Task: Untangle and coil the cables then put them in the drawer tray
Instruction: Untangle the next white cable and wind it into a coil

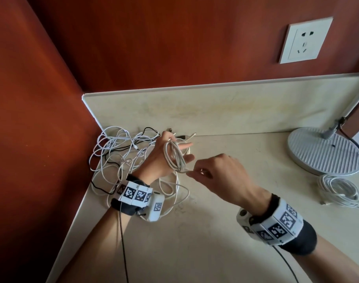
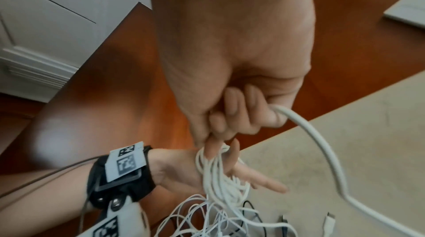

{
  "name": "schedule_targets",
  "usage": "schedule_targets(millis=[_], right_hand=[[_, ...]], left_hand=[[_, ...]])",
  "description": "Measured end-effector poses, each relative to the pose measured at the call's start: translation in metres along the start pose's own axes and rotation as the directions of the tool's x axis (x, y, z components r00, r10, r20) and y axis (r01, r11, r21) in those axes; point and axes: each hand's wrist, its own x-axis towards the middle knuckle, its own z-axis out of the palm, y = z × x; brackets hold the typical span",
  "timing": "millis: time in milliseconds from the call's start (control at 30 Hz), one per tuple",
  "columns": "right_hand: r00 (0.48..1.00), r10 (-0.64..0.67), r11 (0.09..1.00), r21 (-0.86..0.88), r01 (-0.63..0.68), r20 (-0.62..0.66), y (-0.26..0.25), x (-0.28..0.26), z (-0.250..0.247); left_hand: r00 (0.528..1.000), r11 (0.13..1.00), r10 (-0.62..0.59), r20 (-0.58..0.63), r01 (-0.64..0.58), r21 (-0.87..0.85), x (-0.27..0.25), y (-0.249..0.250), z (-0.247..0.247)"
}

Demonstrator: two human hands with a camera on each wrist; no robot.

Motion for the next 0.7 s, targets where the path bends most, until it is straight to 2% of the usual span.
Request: schedule_targets(millis=[33, 100, 200, 233, 300, 367, 433, 500, 567, 633, 700], right_hand=[[0.997, -0.070, 0.997, 0.021, 0.071, -0.023, 0.001, 0.003, -0.005], [0.973, -0.227, 0.967, 0.126, 0.220, 0.040, 0.004, 0.013, -0.016], [0.920, -0.374, 0.891, 0.320, 0.322, 0.115, 0.009, 0.030, -0.036], [0.921, -0.375, 0.870, 0.385, 0.308, 0.109, 0.013, 0.033, -0.039], [0.952, -0.278, 0.817, 0.554, 0.162, 0.132, 0.022, 0.038, -0.041], [0.964, -0.184, 0.692, 0.721, -0.013, 0.195, 0.030, 0.039, -0.040], [0.965, -0.145, 0.547, 0.830, -0.105, 0.217, 0.041, 0.039, -0.035], [0.965, -0.157, 0.493, 0.864, -0.106, 0.208, 0.052, 0.040, -0.032], [0.965, -0.179, 0.473, 0.877, -0.085, 0.190, 0.058, 0.041, -0.026], [0.975, -0.159, 0.430, 0.900, -0.073, 0.155, 0.056, 0.040, -0.019], [0.984, -0.129, 0.390, 0.919, -0.066, 0.125, 0.051, 0.038, -0.008]], left_hand=[[0.999, 1.000, 0.016, 0.049, -0.016, 0.008, 0.001, -0.002, 0.005], [0.986, 0.999, -0.027, 0.166, 0.019, 0.047, 0.002, -0.001, 0.009], [0.964, 0.987, -0.078, 0.253, 0.111, -0.119, -0.001, 0.014, 0.014], [0.963, 0.978, -0.054, 0.264, 0.103, -0.179, -0.004, 0.021, 0.013], [0.963, 0.965, 0.004, 0.271, 0.067, -0.252, -0.009, 0.032, 0.012], [0.965, 0.948, 0.079, 0.249, 0.005, -0.318, -0.014, 0.039, 0.009], [0.949, 0.902, 0.113, 0.294, 0.026, -0.431, -0.020, 0.048, 0.003], [0.918, 0.807, 0.221, 0.328, 0.016, -0.590, -0.027, 0.052, 0.005], [0.914, 0.768, 0.240, 0.326, 0.026, -0.640, -0.030, 0.053, 0.007], [0.924, 0.773, 0.224, 0.310, 0.025, -0.633, -0.033, 0.053, 0.007], [0.929, 0.805, 0.270, 0.252, -0.073, -0.589, -0.039, 0.049, 0.008]])
